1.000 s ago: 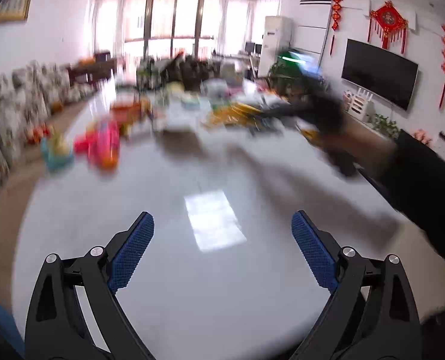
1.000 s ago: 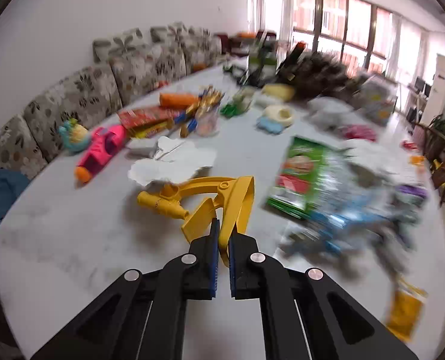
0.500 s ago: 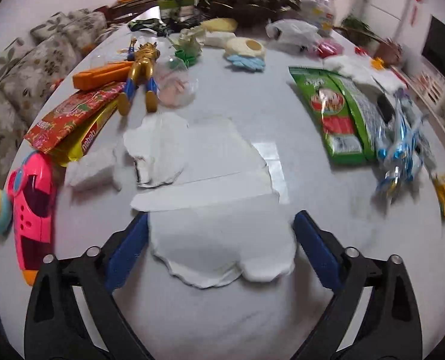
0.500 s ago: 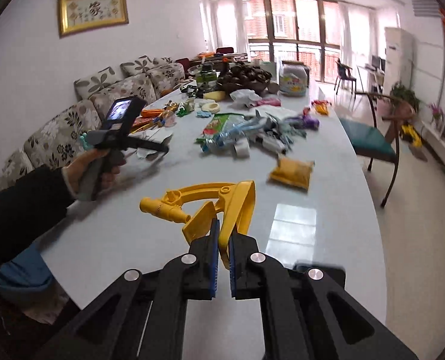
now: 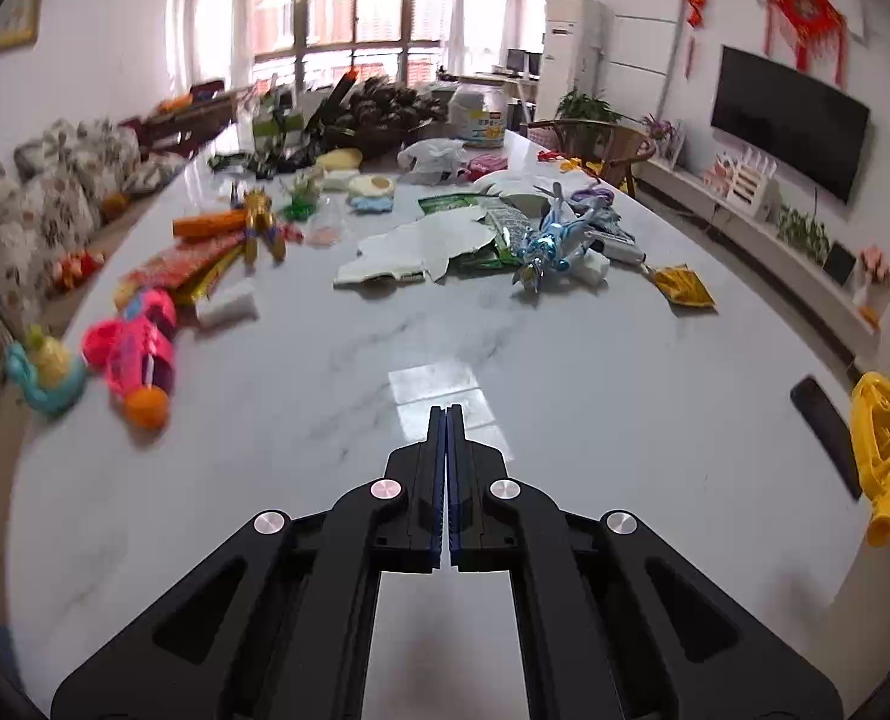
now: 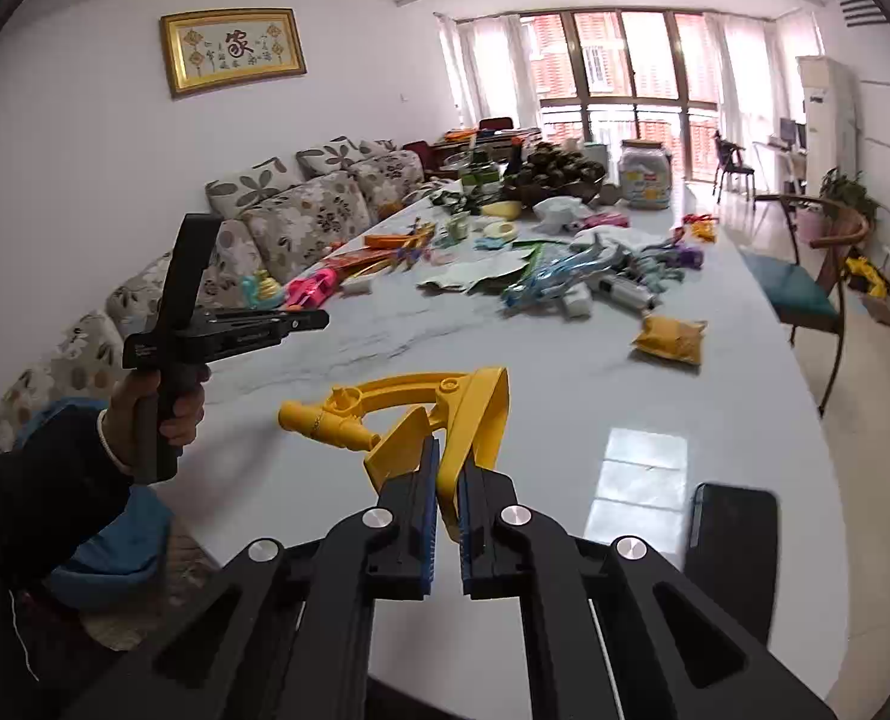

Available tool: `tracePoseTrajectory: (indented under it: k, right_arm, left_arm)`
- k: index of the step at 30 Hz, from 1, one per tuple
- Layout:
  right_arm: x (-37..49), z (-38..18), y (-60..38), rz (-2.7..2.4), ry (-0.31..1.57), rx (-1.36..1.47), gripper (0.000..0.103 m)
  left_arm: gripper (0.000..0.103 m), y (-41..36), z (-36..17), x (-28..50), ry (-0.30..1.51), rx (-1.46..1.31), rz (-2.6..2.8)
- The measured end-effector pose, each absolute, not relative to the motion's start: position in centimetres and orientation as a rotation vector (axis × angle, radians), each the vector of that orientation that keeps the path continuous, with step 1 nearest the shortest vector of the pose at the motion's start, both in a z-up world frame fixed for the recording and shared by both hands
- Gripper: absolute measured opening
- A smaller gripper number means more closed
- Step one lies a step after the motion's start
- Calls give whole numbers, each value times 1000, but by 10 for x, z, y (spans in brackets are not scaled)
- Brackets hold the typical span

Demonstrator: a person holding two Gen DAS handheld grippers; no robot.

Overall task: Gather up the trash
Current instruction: 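Grasp the yellow plastic toy with the right tool, then grasp the white tissue with the left tool while the right tool holds the yellow toy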

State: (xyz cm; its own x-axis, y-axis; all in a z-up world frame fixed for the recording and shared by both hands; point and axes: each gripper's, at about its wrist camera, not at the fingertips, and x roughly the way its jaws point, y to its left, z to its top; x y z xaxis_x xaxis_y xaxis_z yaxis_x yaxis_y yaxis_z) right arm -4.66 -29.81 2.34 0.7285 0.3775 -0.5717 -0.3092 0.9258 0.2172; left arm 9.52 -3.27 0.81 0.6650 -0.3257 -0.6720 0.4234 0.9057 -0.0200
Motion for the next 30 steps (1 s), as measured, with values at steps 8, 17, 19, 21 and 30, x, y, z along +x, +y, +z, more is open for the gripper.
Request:
tracePoseTrajectory:
  k: [8,17,19,21,30]
  right_arm:
    - [-49,8,-321,310,671,171,5]
    - [-32,-10,-354,249,699,247,6]
    - [-30,-9,-353,255,696,242,6]
    - [-30,-8,-350,267,693,238,6]
    - [-58,15,-328,298,605,207,6]
  left_arm:
    - [61,-81,-16,195,795,247,-472]
    - [49,-145,-50,283,748,513,-432]
    - [9,-142,-51,301,788,481,-445]
    - [1,-139,-49,309,766,482,-420]
    - [0,-66,51,141,636,146,-575]
